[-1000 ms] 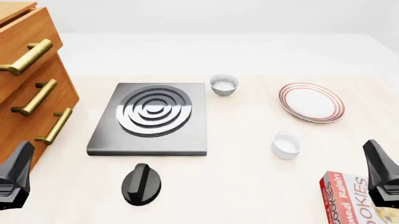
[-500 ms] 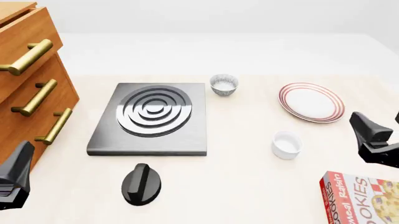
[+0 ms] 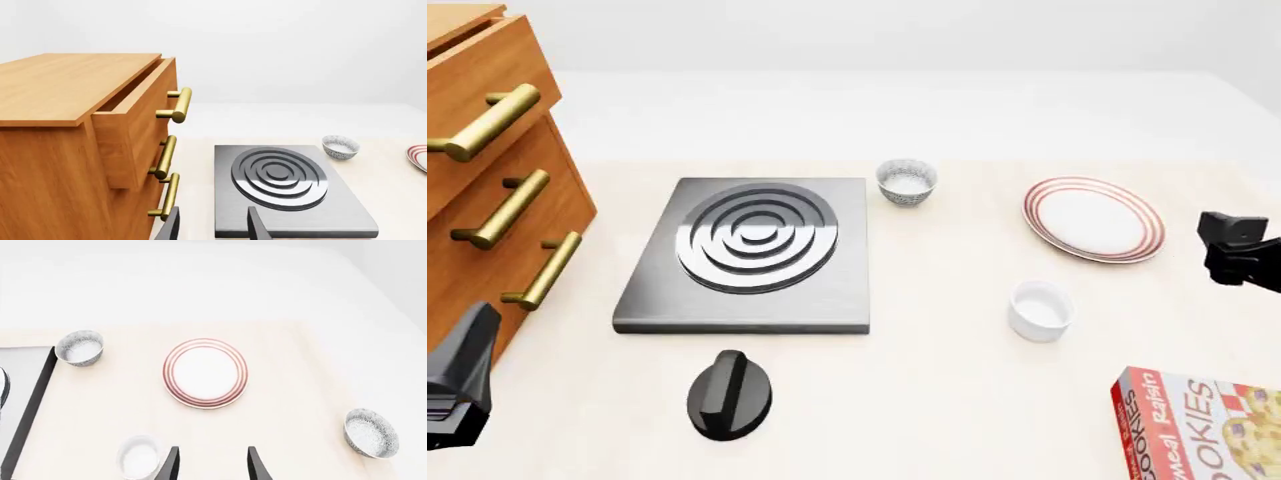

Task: Pick the akita bowl next to the cookies box and place it on the plate.

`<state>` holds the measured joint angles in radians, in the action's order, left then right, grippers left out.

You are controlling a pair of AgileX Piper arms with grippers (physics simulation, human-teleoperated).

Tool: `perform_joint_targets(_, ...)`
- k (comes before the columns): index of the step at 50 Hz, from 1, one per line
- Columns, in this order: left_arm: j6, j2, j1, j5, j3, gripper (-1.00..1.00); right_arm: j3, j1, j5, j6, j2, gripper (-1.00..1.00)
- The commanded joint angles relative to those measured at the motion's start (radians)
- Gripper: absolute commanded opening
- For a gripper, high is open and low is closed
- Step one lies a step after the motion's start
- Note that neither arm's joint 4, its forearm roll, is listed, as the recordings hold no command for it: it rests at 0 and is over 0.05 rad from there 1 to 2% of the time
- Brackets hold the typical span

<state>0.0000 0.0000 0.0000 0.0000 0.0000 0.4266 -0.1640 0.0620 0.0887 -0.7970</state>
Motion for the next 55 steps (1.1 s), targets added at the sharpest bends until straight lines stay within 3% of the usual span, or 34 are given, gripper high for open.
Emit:
perform_joint_targets(1,0.0,0.0,0.0,0.0,0.0,1.0,0.089,-0.105,0.026,0.012,-0.161,1.0)
perform_joint_targets(11,0.0,0.0,0.0,0.0,0.0,1.0,0.161,-0.219,0.021,0.033,-0.288,1.0)
perform_joint_targets(15,0.0,0.0,0.0,0.0,0.0,1.0,0.204,-0.308,0.027,0.057,-0.37,1.0)
perform_joint_targets(16,0.0,0.0,0.0,0.0,0.0,1.0,0.284,-0.45,0.077,0.057,-0.443,1.0)
perform_joint_targets(43,0.0,0.0,0.0,0.0,0.0,1.0,0.413,-0.602,0.109,0.079,-0.581,1.0)
perform_joint_targets(55,0.0,0.0,0.0,0.0,0.0,1.0,0.551,-0.667,0.17,0.077,-0.682,1.0)
